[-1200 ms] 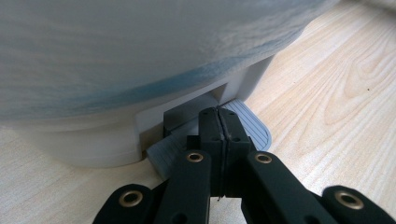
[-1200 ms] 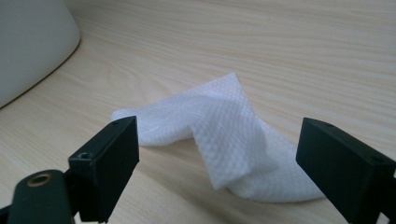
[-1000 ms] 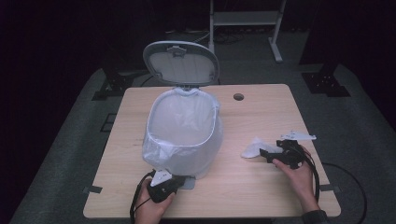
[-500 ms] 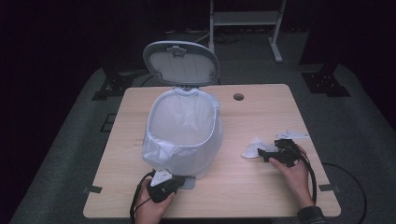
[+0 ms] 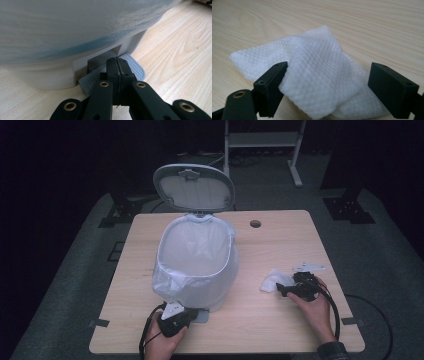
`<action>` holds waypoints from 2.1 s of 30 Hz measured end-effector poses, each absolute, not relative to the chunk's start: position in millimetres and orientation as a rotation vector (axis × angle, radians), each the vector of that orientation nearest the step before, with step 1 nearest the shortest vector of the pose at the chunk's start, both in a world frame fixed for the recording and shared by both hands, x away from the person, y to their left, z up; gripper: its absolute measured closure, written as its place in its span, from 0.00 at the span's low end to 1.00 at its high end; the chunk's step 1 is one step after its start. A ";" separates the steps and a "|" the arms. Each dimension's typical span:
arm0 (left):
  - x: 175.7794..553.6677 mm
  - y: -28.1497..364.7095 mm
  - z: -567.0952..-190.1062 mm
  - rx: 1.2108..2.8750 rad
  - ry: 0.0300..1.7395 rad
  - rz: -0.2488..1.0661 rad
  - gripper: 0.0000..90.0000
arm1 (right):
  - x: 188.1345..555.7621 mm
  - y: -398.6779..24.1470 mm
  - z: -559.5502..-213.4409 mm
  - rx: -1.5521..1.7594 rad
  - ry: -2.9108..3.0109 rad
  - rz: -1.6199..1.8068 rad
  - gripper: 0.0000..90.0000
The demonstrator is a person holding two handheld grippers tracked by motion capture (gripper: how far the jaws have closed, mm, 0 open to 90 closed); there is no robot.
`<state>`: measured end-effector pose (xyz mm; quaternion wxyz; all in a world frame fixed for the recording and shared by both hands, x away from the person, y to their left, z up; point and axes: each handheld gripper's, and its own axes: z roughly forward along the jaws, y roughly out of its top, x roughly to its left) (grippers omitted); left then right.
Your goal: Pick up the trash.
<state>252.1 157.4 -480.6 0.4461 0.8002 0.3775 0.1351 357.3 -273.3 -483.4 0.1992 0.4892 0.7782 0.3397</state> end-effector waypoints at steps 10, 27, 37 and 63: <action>251.9 157.3 -480.5 1.982 0.936 0.336 1.00 | 351.6 -278.0 -482.6 1.348 2.160 0.970 0.40; 251.7 156.9 -480.5 1.984 0.933 0.340 1.00 | 350.2 -286.4 -478.1 1.331 2.247 1.029 0.77; 251.7 156.9 -480.5 1.985 0.934 0.341 1.00 | 352.2 -290.5 -477.3 1.348 2.295 1.067 0.91; 251.7 156.8 -480.5 1.983 0.935 0.340 1.00 | 344.7 -294.3 -461.4 1.277 2.339 1.204 0.91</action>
